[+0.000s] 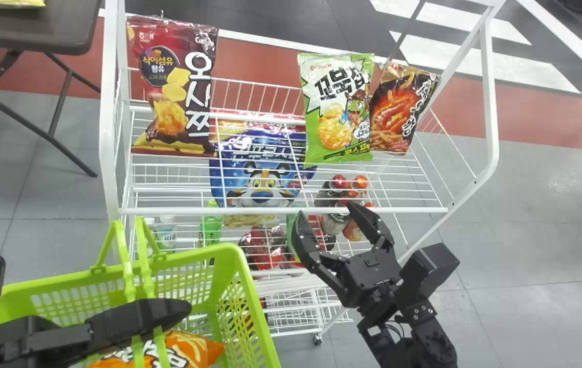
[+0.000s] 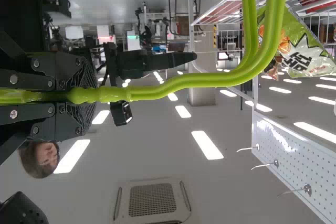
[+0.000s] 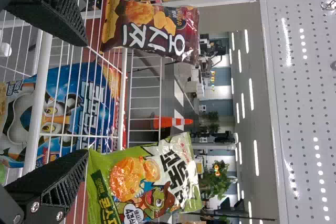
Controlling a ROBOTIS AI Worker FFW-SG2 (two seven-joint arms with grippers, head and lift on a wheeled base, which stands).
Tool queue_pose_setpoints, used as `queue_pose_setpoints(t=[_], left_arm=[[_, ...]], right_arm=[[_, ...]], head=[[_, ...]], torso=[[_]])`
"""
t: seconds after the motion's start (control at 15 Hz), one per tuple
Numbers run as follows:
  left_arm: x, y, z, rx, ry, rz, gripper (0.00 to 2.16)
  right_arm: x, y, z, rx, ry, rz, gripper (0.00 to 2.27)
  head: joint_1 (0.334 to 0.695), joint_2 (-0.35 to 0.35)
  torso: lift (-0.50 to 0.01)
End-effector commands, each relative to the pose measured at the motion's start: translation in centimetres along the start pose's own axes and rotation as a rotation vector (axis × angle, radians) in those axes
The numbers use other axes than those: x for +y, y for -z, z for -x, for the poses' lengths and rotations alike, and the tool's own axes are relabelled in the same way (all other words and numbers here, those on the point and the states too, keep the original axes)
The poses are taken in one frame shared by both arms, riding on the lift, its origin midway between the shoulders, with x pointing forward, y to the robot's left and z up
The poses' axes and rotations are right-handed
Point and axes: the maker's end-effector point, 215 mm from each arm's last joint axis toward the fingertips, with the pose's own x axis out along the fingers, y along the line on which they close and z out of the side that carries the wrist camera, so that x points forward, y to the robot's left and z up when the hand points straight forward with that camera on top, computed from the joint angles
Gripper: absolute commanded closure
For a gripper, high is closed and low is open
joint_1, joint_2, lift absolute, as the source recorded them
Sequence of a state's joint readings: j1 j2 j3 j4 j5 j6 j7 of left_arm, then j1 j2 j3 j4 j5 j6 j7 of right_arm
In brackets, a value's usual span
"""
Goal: Hold basket handle with left hand then pick Gamjakkang with right hand and place into basket
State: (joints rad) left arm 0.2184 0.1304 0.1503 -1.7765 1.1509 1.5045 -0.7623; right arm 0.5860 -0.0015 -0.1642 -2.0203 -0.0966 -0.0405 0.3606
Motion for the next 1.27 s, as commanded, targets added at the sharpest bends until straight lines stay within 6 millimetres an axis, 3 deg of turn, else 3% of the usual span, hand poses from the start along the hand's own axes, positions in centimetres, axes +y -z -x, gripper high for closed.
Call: queue_pose_setpoints(t=[0.0,1.2], left_arm=[[0.0,0.01,0.0,0.001,0.0,0.0,2.15],[0.13,0.17,0.01,-0.001,0.0,0.006,2.15]], right_arm=[[0.02,0.0,0.0,0.0,0.001,-0.002,0.08],[-0.24,0.14,0.09,-0.001,0.006,-0.001,0.08]], head=[[0.695,-0.35],[0.695,-0.35]], torso=[[-0.017],[-0.017]])
